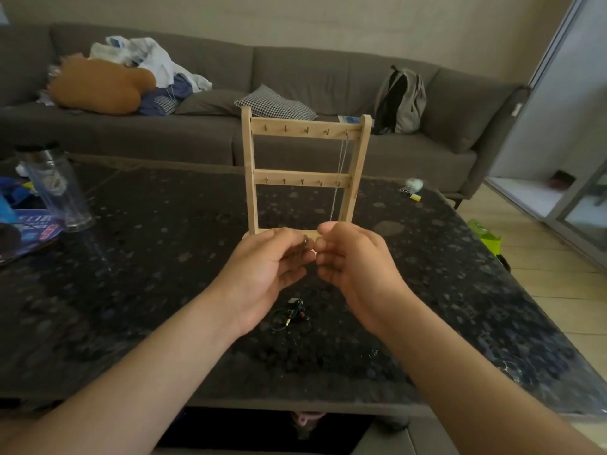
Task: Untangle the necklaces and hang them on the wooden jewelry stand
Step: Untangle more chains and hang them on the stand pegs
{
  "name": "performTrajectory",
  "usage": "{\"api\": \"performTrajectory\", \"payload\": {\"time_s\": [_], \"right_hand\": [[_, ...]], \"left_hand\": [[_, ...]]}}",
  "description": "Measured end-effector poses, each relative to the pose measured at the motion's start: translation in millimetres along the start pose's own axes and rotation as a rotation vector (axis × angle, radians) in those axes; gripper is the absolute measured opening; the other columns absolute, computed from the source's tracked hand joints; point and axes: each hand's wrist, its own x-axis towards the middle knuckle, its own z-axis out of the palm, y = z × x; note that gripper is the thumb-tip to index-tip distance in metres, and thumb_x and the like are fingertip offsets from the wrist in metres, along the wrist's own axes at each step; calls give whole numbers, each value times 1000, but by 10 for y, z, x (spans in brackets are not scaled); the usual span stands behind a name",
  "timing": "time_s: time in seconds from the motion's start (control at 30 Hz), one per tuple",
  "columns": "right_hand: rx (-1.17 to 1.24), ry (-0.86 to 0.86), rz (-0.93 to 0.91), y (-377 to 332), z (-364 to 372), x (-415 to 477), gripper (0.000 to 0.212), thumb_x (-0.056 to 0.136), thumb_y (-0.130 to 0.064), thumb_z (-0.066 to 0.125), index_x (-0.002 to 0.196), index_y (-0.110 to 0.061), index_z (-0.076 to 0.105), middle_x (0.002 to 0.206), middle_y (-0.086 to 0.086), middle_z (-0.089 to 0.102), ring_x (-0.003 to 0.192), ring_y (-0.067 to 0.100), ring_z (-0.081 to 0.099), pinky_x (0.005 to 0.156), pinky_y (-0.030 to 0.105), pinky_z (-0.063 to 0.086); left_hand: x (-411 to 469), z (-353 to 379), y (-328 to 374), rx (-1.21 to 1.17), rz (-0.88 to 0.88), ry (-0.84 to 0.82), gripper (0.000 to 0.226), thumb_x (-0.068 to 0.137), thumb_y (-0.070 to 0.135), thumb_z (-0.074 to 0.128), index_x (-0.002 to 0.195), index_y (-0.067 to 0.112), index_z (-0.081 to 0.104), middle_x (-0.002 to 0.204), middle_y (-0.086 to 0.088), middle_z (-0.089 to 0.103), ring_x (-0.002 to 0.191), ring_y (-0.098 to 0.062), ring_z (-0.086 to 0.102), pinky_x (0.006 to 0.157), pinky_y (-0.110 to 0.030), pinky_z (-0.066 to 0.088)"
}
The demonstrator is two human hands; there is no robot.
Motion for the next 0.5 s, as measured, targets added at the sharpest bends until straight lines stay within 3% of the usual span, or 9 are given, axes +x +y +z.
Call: {"api": "performTrajectory", "payload": {"time_s": [0.1, 0.3, 0.5], "right_hand": [[-230, -2, -156, -30, -40, -21, 11, 98, -21, 71, 99, -14, 79, 86, 1, 77, 82, 15, 72, 77, 30, 57], [-540, 0, -451, 23, -81, -7, 10, 93, -22, 84, 102, -19, 80, 88, -6, 81, 84, 8, 79, 78, 25, 64], [-762, 35, -501, 54, -113, 70, 9, 98, -18, 76, 99, -22, 84, 82, -14, 79, 78, 0, 74, 71, 14, 58]], "left_hand": [[-1, -51, 4, 131, 42, 24, 22, 104, 23, 67, 115, 7, 79, 111, -9, 82, 103, -18, 77, 106, -44, 52], [3, -137, 27, 271, 71, 82, 16, 105, 24, 68, 105, 23, 84, 108, 3, 83, 107, -13, 77, 108, -46, 54], [-48, -177, 114, 374, 52, 54, 15, 105, 28, 69, 108, 27, 84, 108, 8, 83, 112, -11, 74, 110, -45, 51]]}}
